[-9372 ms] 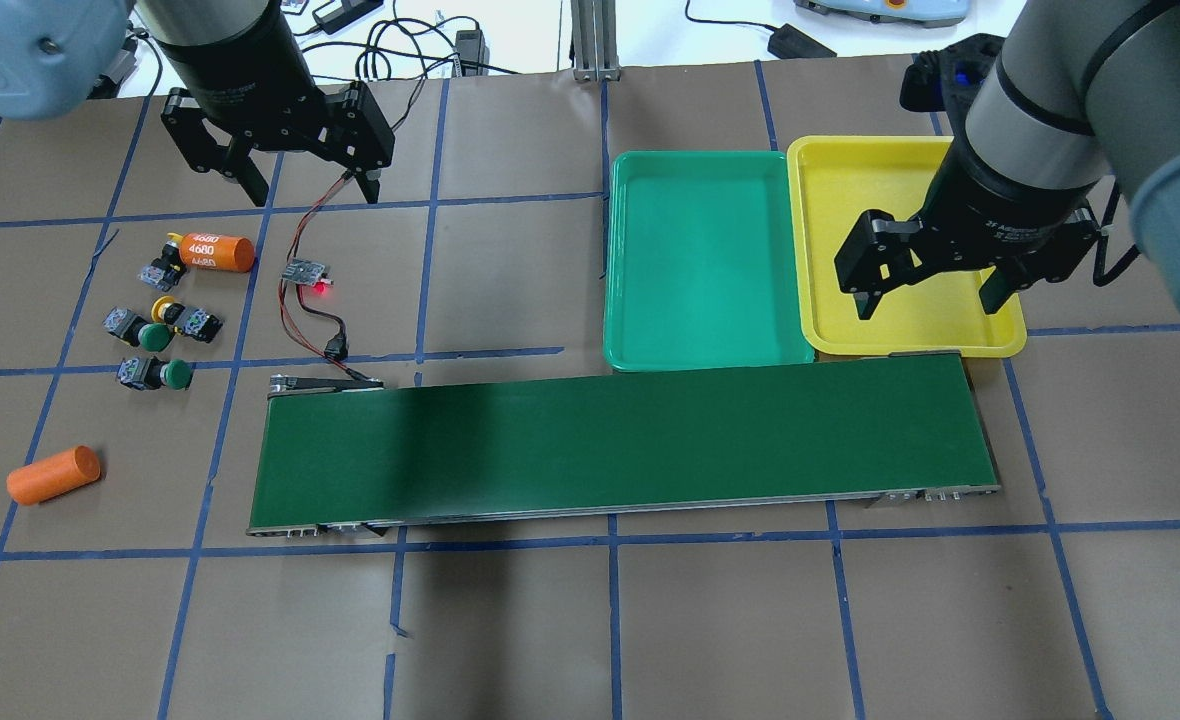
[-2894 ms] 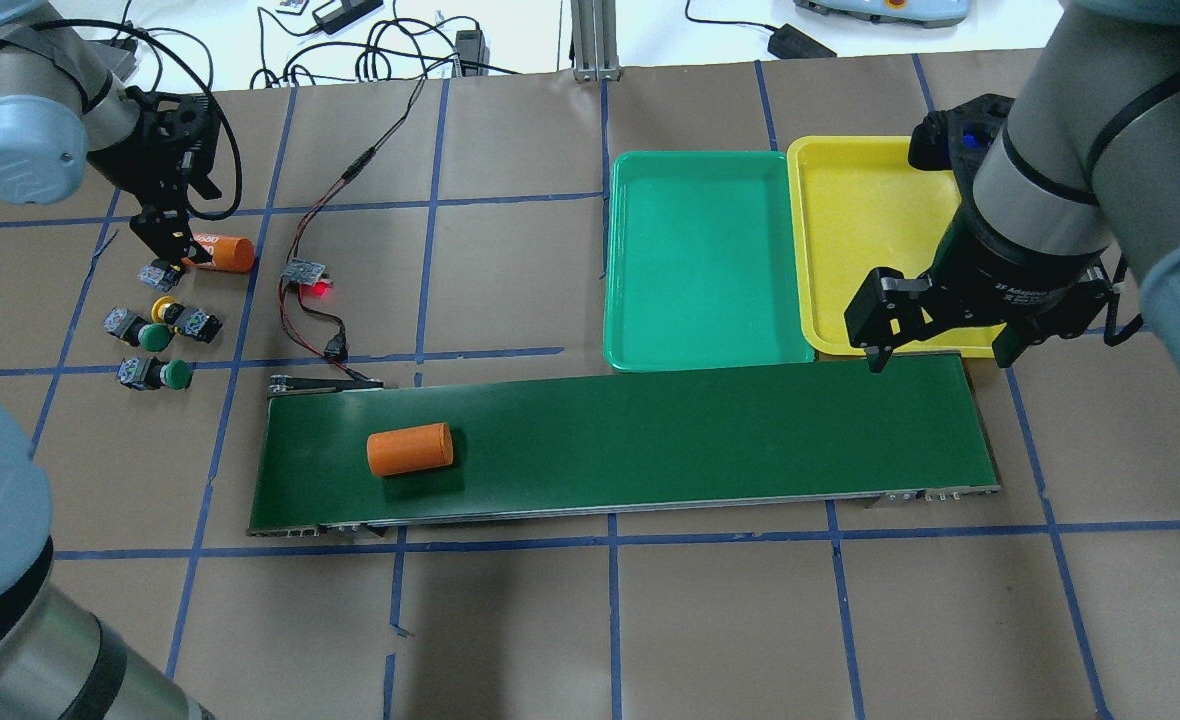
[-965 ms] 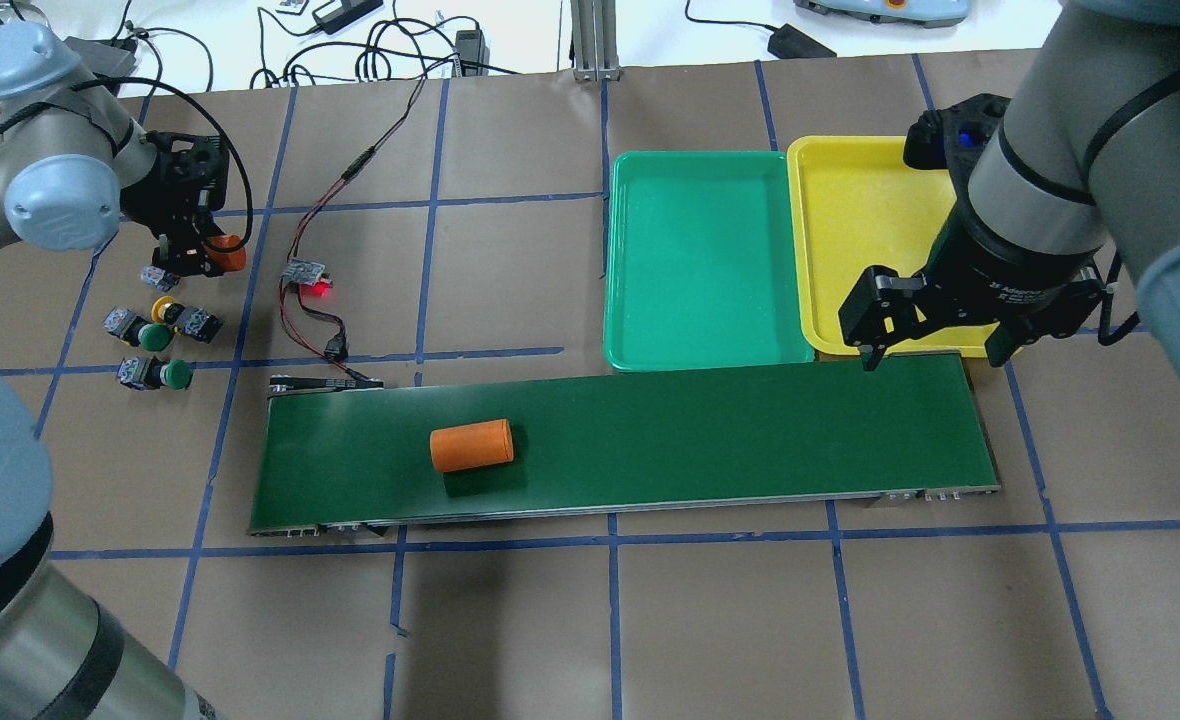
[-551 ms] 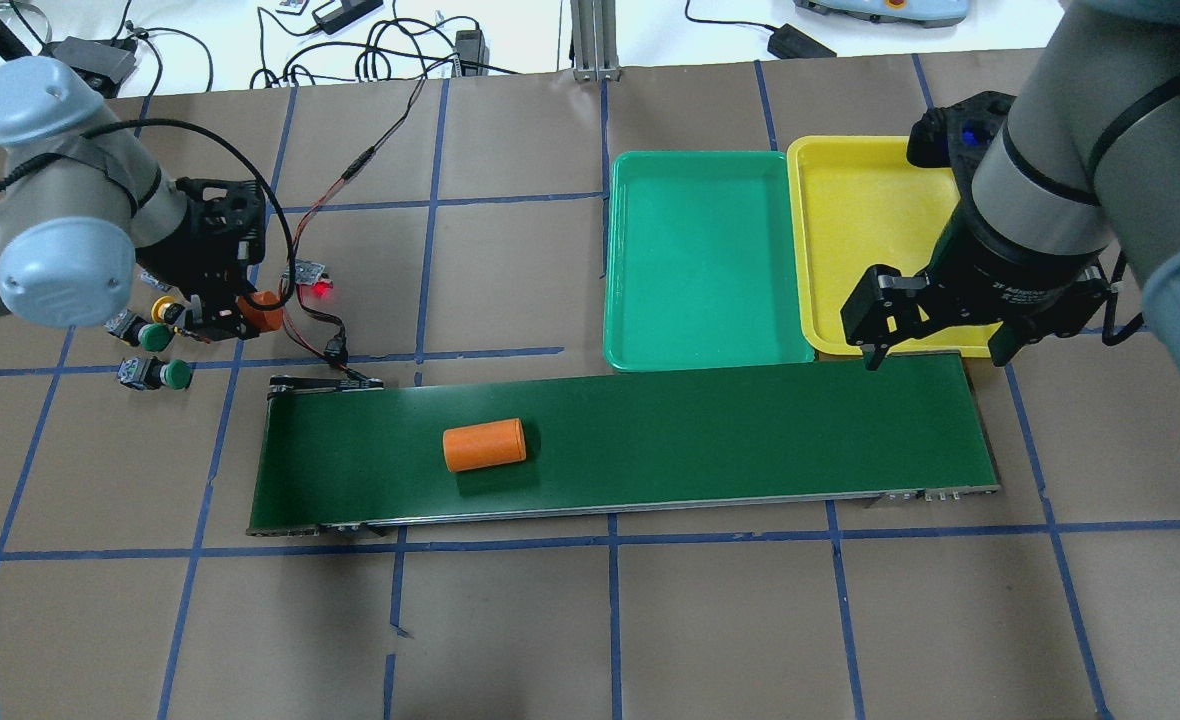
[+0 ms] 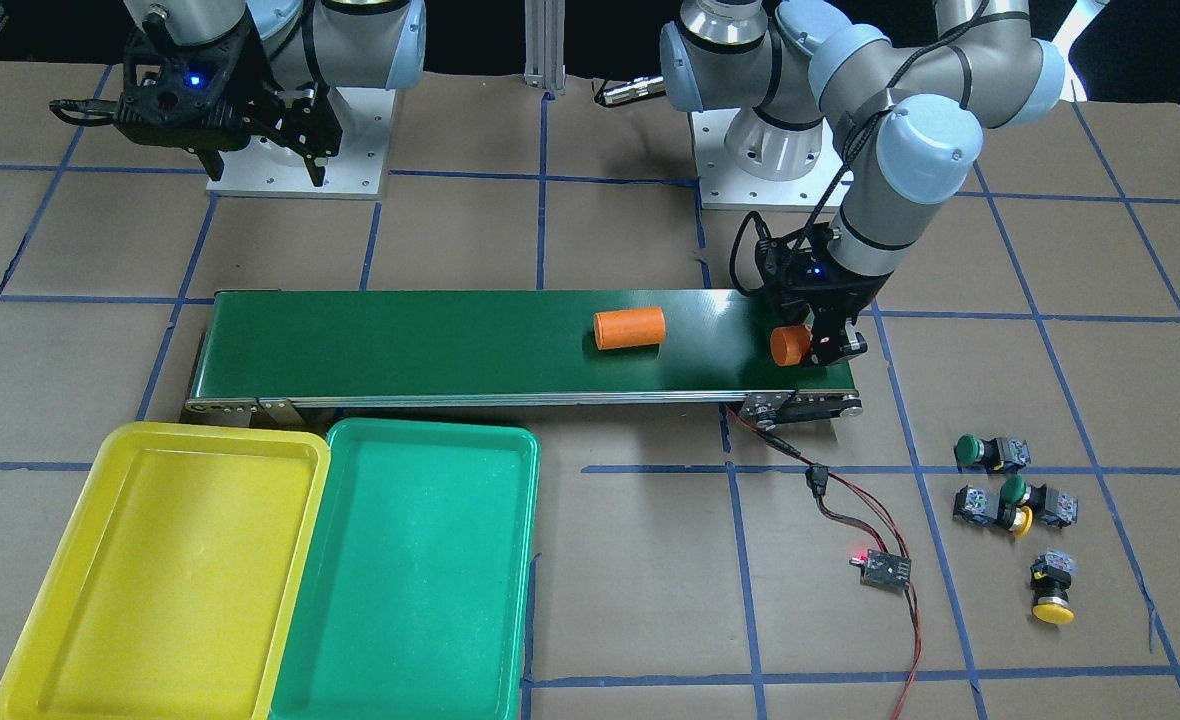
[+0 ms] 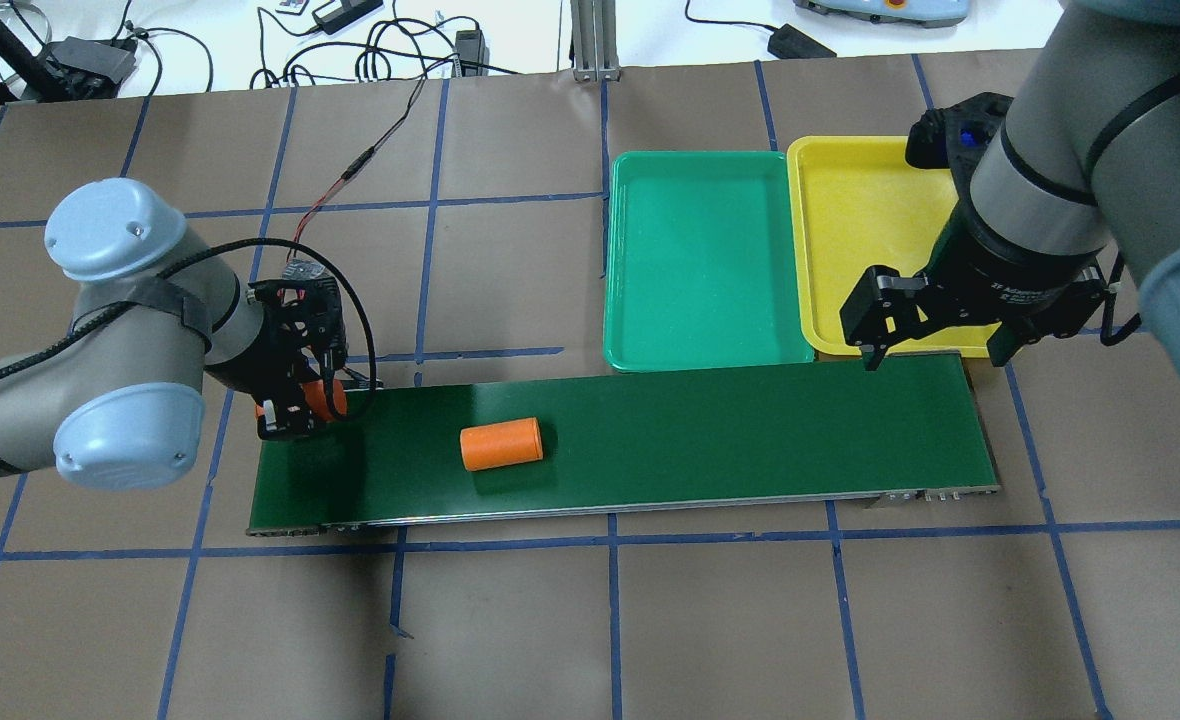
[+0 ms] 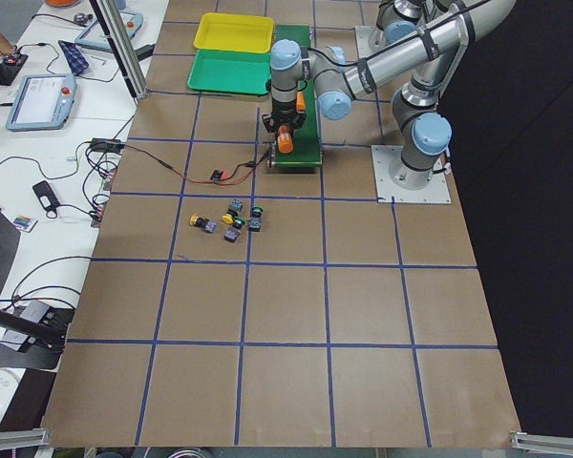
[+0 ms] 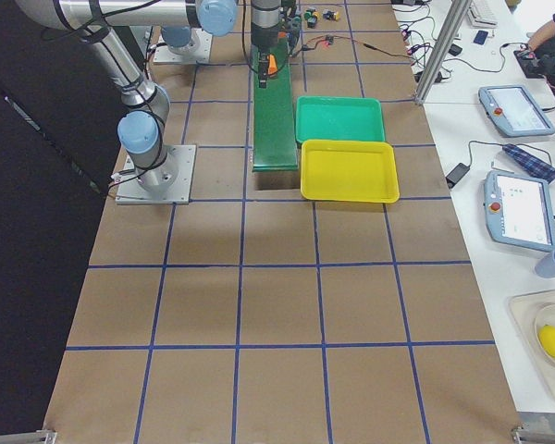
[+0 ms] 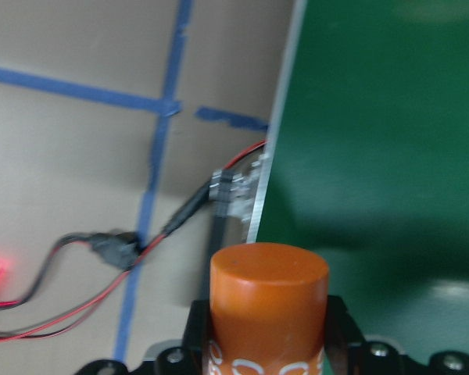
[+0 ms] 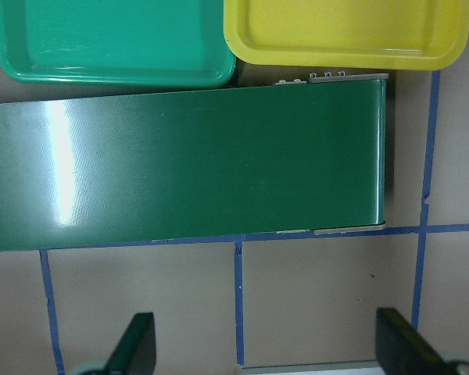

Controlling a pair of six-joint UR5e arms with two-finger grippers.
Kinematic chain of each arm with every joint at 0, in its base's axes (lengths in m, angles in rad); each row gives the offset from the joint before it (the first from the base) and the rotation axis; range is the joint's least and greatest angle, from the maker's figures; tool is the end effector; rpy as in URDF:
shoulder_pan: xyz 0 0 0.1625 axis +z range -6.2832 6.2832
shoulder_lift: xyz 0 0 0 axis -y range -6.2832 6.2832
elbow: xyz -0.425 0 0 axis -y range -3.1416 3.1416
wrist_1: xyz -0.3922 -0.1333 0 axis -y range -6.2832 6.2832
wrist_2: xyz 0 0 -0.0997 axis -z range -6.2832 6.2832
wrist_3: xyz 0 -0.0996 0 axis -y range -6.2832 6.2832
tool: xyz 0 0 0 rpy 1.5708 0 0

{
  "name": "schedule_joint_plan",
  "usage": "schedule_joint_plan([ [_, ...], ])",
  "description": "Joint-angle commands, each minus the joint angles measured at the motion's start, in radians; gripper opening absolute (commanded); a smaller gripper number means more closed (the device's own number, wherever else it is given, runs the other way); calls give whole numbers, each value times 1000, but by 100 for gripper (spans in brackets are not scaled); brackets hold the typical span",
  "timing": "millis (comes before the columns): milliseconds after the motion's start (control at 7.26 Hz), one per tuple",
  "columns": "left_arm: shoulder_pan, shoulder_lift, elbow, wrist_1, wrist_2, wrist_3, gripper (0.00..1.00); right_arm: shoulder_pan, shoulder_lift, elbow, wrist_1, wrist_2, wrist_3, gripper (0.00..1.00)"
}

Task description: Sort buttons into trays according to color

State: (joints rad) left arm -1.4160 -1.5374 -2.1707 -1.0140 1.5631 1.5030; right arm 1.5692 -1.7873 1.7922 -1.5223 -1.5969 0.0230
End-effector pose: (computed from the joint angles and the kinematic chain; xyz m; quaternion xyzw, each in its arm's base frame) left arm -0.0684 -0.4312 0.2762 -0.6242 -0.7813 -0.0004 0.0062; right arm 0.1301 -0.3954 0.4709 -0.0119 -0.9995 -0.0265 0.0133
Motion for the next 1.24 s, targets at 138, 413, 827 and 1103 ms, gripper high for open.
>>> schedule_joint_plan([
  [138,-29,46,-61,18,-87,-119,91,0,2,0,1,-6,-2,100],
  [413,30,18,32,12,-80,-281,100,2,3,1,2,-9,-6,100],
  [827,205,-181,320,-81,-55,-288,100,0,2,7,1,-5,0,100],
  [1103,279,-364,508,-74,64,-457,100,0,3,7,-1,-9,-5,100],
])
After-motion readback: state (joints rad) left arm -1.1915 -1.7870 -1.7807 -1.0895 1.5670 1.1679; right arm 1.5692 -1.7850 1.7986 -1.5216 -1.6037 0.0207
